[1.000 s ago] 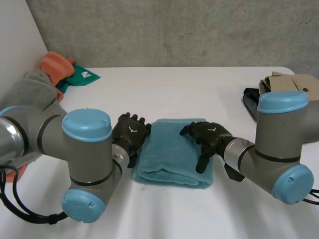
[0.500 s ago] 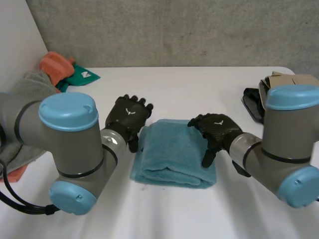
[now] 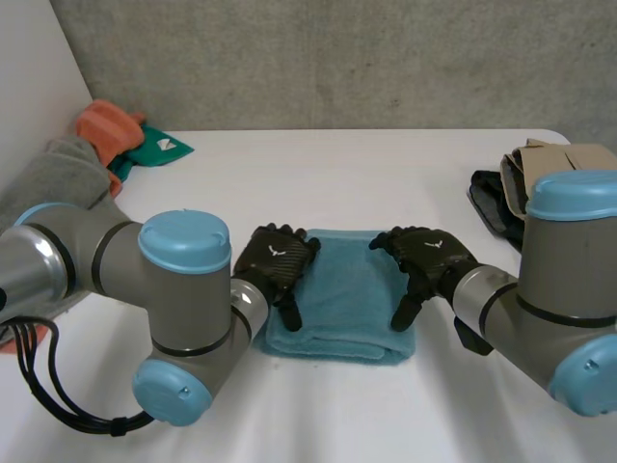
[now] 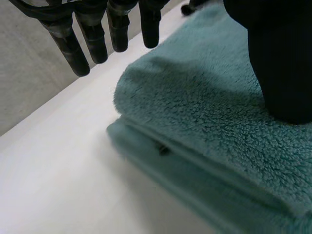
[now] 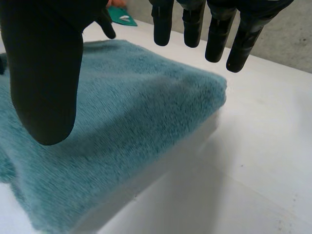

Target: Fold the laundry.

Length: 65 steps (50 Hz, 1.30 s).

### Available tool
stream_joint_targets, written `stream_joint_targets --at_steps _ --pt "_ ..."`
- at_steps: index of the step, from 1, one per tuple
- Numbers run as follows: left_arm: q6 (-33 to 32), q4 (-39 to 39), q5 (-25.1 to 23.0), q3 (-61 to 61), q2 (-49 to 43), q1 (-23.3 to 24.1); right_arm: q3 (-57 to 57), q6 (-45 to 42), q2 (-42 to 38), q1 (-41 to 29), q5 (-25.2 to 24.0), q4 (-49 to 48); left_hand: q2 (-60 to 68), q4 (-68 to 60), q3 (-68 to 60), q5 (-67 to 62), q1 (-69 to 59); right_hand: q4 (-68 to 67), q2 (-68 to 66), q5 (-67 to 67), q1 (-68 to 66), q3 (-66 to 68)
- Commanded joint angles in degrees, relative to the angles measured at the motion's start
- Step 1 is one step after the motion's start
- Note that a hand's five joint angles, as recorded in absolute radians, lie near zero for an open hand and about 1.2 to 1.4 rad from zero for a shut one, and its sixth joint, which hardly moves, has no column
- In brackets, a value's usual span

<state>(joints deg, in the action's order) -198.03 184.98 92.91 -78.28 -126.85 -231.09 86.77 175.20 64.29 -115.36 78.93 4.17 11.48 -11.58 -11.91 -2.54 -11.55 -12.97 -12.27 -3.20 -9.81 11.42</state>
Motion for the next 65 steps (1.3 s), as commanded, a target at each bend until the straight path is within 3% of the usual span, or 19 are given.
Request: stream_joint_targets --at_steps 1,6,15,23,31,39,47,65 --pt "-7.36 -1.64 3.58 -1.09 0.55 -1.47 -3.80 -0.64 -4.95 -3.11 -0.27 0.13 1.76 -1.66 -1.33 -0.70 -1.70 2.97 2.27 3.20 -0.19 -1.42" --pt "-9.56 -1.82 5.70 -2.14 0.64 -1.38 -5.74 -0.82 -8.38 -3.99 0.34 0.40 1.60 -1.50 -1.17 -0.54 -1.53 2.97 2.27 3.20 -0.19 -1.42" --pt "-9.12 -1.73 5.17 -2.67 0.64 -0.94 -6.26 -1.17 -10.76 -3.99 0.35 0.13 1.09 -0.99 -0.66 -0.03 -1.02 2.97 2.27 3.20 -0.19 -1.42" --pt "-8.51 -1.55 5.17 -1.53 2.57 -0.15 -6.00 -1.61 -4.81 -3.73 2.54 0.31 0.25 -0.15 0.18 0.81 -0.18 2.97 2.27 3.20 -0.19 -1.42" --pt "0.08 -1.64 5.26 -3.28 12.14 -1.11 -0.39 -0.74 4.34 -3.20 4.04 0.22 -0.42 0.52 0.85 1.48 0.49 2.97 2.27 3.20 -0.19 -1.42" --pt "7.75 -1.46 4.91 -10.40 17.34 -5.59 9.81 -0.65 6.99 -4.69 3.51 -3.11 -0.59 0.69 1.02 1.65 0.66 2.97 2.27 3.20 -0.19 -1.42" --pt "9.33 -0.41 4.91 -15.41 18.04 -6.65 13.78 -1.53 4.46 -9.00 3.95 -12.95 -0.93 1.03 1.36 1.99 0.99 2.97 2.27 3.20 -0.19 -1.42" --pt "9.33 2.05 4.91 -18.05 17.78 -7.09 11.58 -3.45 -3.11 -9.53 4.39 -18.84 -0.93 1.03 1.36 1.99 0.99 2.97 2.27 3.20 -0.19 -1.42"
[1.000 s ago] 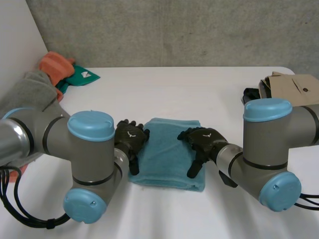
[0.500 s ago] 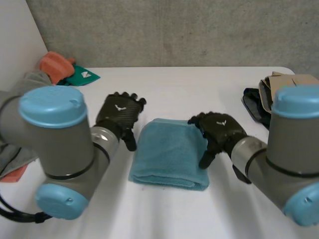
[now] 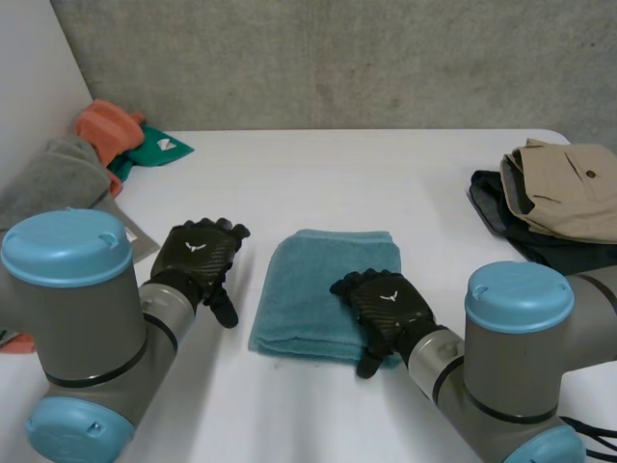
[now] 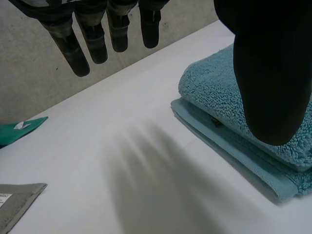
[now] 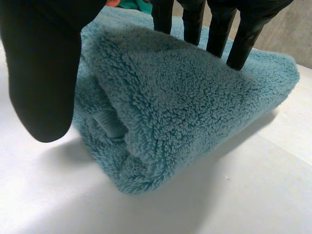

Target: Fold the laundry.

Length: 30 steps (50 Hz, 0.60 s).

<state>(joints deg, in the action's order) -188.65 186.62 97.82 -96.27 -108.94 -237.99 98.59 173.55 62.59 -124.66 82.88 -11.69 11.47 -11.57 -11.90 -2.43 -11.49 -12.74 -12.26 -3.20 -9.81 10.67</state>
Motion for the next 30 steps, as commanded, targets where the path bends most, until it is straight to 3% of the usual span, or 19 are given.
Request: stream_joint_targets --at_steps 1,13,22,30 --pt "0.04 0.41 0.00 -0.05 -0.14 -0.19 -0.24 -2.16 -1.68 -0.24 0.44 -3.16 -0.92 1.02 1.35 1.88 0.93 2.74 2.26 3.20 -0.19 -0.67" --pt "0.04 0.41 0.00 -0.14 -0.31 -0.28 -0.85 -4.88 -4.32 -0.94 0.61 -5.45 -0.92 1.02 1.35 1.88 0.93 -2.22 -2.69 -1.75 -5.14 4.29" --pt "0.04 0.41 0.00 -0.23 -0.40 -0.19 -0.77 -9.10 -4.32 -1.11 3.42 -8.17 -0.92 1.02 1.35 1.88 0.93 -26.43 -26.90 -25.97 -29.36 28.50" --pt "0.12 0.41 0.00 -0.58 -0.40 -0.19 -1.21 -15.43 -5.20 -1.90 4.30 -9.58 -1.42 1.52 1.86 2.38 1.44 -27.96 -28.43 -27.50 -30.89 30.03"
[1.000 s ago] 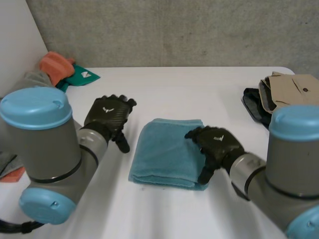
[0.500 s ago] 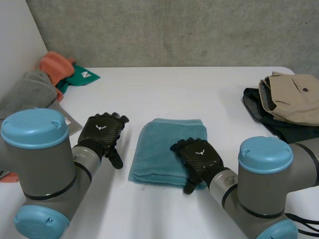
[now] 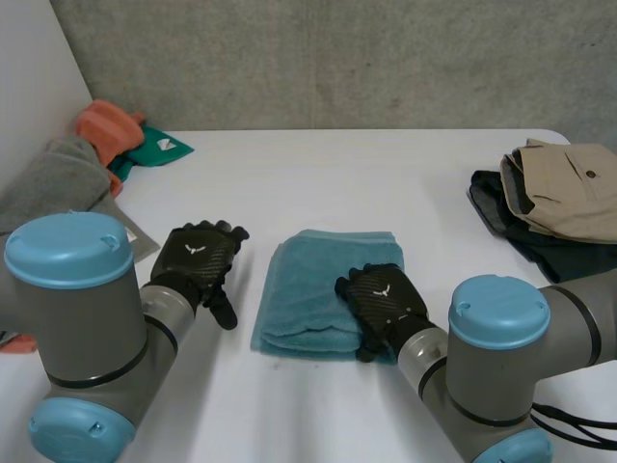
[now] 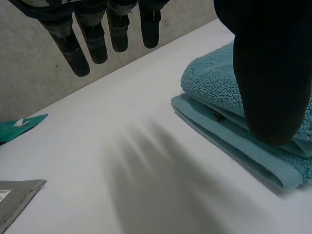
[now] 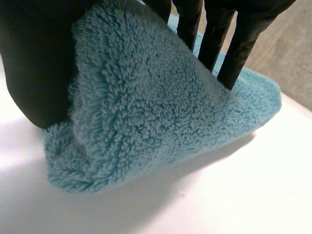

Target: Fold the laundry.

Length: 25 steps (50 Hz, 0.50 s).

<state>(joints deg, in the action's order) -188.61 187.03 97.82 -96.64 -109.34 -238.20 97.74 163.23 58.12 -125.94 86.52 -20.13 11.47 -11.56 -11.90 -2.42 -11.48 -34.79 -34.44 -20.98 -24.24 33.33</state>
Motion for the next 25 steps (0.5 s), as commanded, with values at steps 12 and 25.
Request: stream_joint_targets --at_steps 12,25 --pt "0.09 0.00 -1.85 -0.74 0.00 -0.95 -1.59 -6.43 -1.08 -0.53 0.85 -1.32 -1.42 1.52 1.86 2.38 1.43 -42.53 -42.88 -46.35 -53.08 43.99" --pt "0.18 0.00 -1.93 -1.01 0.09 -0.95 -3.17 -13.11 -0.28 -0.62 0.76 -1.67 -1.42 1.52 1.86 2.38 1.43 -45.21 -45.56 -49.02 -55.76 46.67"
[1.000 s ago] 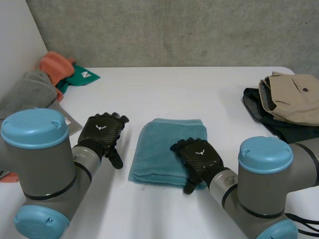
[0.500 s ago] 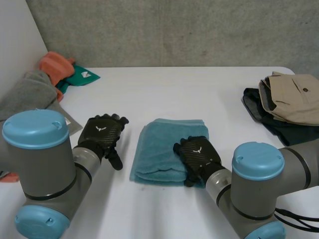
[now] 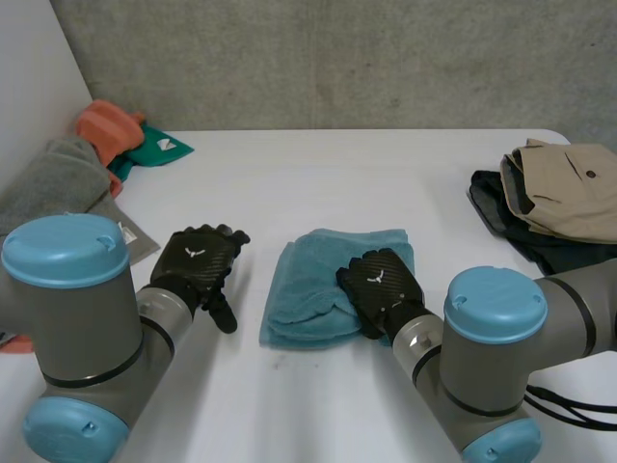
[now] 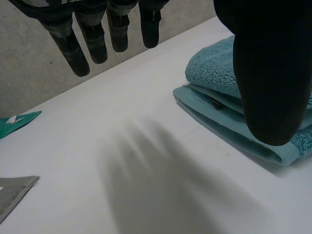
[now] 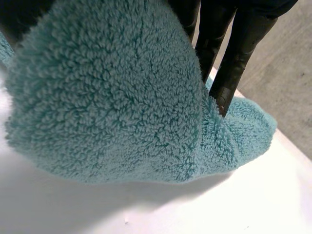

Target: Fold the laundry.

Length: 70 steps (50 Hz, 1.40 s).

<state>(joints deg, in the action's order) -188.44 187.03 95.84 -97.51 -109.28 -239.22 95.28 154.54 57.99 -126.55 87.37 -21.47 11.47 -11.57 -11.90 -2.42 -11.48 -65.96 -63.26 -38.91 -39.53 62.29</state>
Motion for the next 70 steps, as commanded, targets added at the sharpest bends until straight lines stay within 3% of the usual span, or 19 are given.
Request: stream_joint_targets --at_steps 1,12,20,28,32,36,40,48,59,62,63,66,70 --pt "0.00 0.00 0.05 -0.14 0.12 0.07 -0.97 -5.90 -0.50 -0.01 -0.10 -0.42 -1.42 1.52 1.86 2.38 1.43 -14.04 -16.74 -31.09 -40.47 17.71" --pt "0.09 0.00 0.05 -0.75 0.39 -1.07 -3.96 -14.26 -0.86 0.43 -1.24 -2.88 -1.42 1.52 1.86 2.38 1.43 -14.04 -16.74 -31.09 -40.47 17.71" --pt "0.09 0.00 0.05 -0.84 0.30 -1.60 -12.83 -18.92 0.37 2.44 -3.96 -4.11 -1.42 1.52 1.86 2.38 1.43 -14.04 -16.74 -31.09 -40.47 17.71" --pt "0.18 0.00 0.05 -1.46 0.39 -1.95 -24.34 -16.38 4.41 19.22 -10.46 -2.71 -1.42 1.52 1.86 2.38 1.43 -14.04 -16.74 -31.09 -40.47 17.71" --pt "0.18 0.00 0.05 -1.63 0.39 -1.95 -28.04 -10.85 3.71 28.62 -16.96 -1.65 -1.42 1.52 1.86 2.38 1.43 -14.04 -16.74 -31.09 -40.47 17.71" --pt "0.18 0.00 0.05 -1.72 0.30 -1.95 -31.72 -0.07 -0.05 39.86 -25.56 -1.65 -1.42 1.52 1.86 2.38 1.43 -14.04 -16.74 -31.09 -40.47 17.71" --pt "0.27 0.00 0.13 -1.72 0.30 -1.95 -35.24 6.54 -5.32 46.11 -31.72 -1.47 -1.42 1.52 1.86 2.38 1.43 -14.04 -16.74 -31.09 -40.47 17.71" --pt "1.93 0.00 0.13 -1.81 0.12 -1.86 -36.75 7.53 -15.17 54.64 -38.85 -1.82 -1.25 1.35 1.69 2.21 1.27 -14.04 -16.74 -31.09 -40.47 17.71" --pt "2.47 0.00 0.13 -1.81 -0.14 -1.95 -38.94 7.53 -21.69 59.23 -41.41 -2.09 -1.25 1.35 1.69 2.21 1.27 -13.27 -15.97 -30.32 -39.70 16.94" --pt "2.47 0.00 0.22 -1.72 -0.14 -1.86 -38.94 7.53 -21.52 59.23 -41.41 -1.74 -1.25 1.35 1.69 2.21 1.27 3.65 0.95 -13.40 -22.78 0.02" --pt "2.47 0.00 0.13 -1.72 -0.14 -1.77 -38.68 7.44 -21.25 59.23 -41.41 -1.56 -1.25 1.35 1.69 2.21 1.27 22.55 19.85 5.49 -3.88 -18.88" --pt "2.47 0.00 0.22 -1.81 -0.14 -1.68 -38.07 7.53 -20.72 59.14 -41.32 -1.47 -1.25 1.35 1.69 2.21 1.27 52.07 49.37 35.02 25.64 -48.40" --pt "2.47 -0.09 0.22 -1.81 -0.14 -1.60 -36.93 7.62 -17.40 59.40 -40.70 -0.25 -1.25 1.35 1.69 2.21 1.27 55.96 53.26 38.91 29.53 -52.29"
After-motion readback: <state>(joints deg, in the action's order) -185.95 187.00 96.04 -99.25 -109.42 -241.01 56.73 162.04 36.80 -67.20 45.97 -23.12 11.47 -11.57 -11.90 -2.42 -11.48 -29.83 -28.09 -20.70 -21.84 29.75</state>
